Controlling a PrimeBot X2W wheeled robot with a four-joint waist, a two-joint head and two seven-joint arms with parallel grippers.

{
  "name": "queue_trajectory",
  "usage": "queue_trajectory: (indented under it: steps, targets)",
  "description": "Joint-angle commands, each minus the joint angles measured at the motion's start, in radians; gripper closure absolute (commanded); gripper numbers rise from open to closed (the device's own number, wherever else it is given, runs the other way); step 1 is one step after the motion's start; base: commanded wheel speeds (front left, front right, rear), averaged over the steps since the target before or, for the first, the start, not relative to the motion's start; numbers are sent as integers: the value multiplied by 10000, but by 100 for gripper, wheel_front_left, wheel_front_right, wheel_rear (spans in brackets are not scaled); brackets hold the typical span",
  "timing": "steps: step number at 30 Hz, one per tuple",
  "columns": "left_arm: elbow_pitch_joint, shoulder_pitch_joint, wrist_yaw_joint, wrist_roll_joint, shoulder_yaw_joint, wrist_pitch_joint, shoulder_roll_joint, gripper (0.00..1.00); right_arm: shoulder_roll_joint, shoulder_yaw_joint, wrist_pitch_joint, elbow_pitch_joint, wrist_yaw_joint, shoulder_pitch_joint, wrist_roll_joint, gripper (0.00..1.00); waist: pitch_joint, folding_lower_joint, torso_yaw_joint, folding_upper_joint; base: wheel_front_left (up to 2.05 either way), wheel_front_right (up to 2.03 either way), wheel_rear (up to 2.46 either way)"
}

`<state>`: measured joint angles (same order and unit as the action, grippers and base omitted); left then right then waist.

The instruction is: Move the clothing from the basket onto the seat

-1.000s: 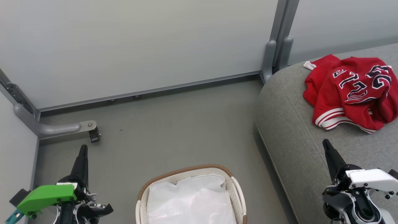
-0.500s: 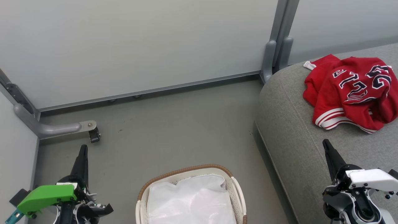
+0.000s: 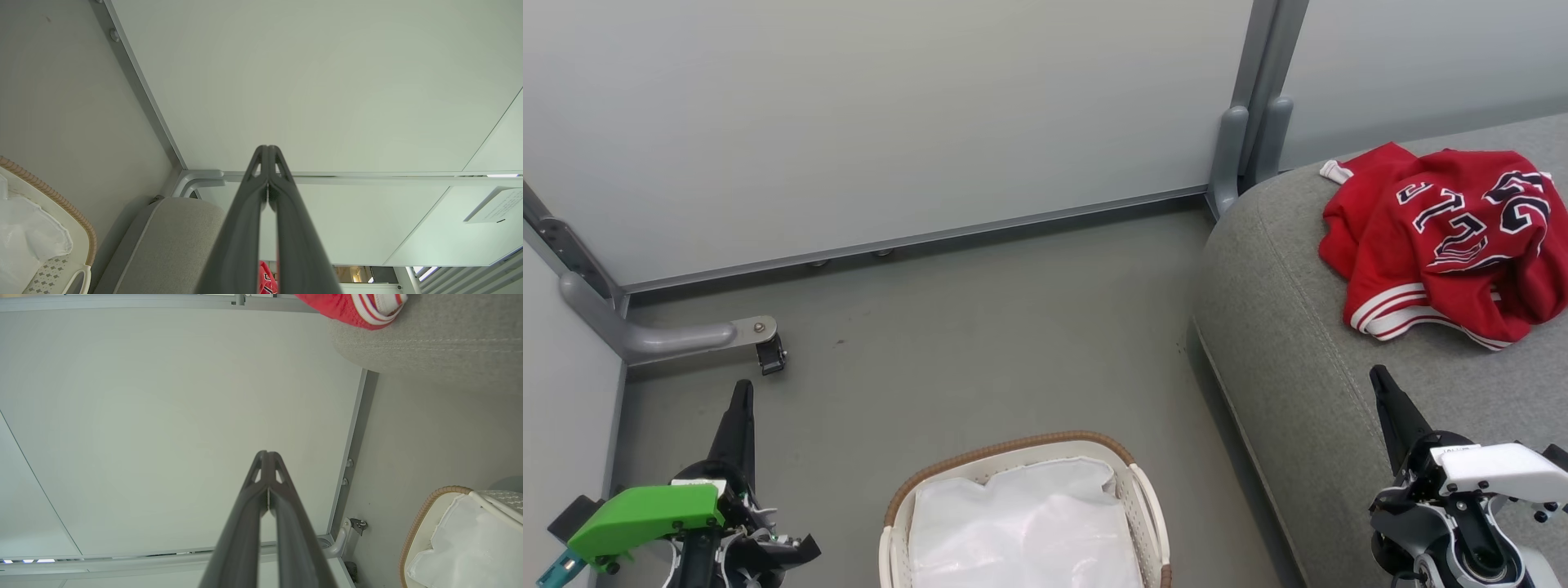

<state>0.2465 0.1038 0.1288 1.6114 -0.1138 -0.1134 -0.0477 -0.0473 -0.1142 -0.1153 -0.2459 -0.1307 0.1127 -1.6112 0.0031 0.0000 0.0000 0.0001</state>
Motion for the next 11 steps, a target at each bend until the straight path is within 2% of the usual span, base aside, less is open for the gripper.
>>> queue_trajectory:
  steps: [1,11]
  targets:
    - [-25,110,48,30,-22,-45,-47,100,-55,-19,-11,32,0,-84,-36,100,0,0,0,-1,0,0,0]
    - [-24,110,48,31,-21,-45,-47,100,-55,-20,-11,32,0,-85,-36,100,0,0,0,-1,0,0,0]
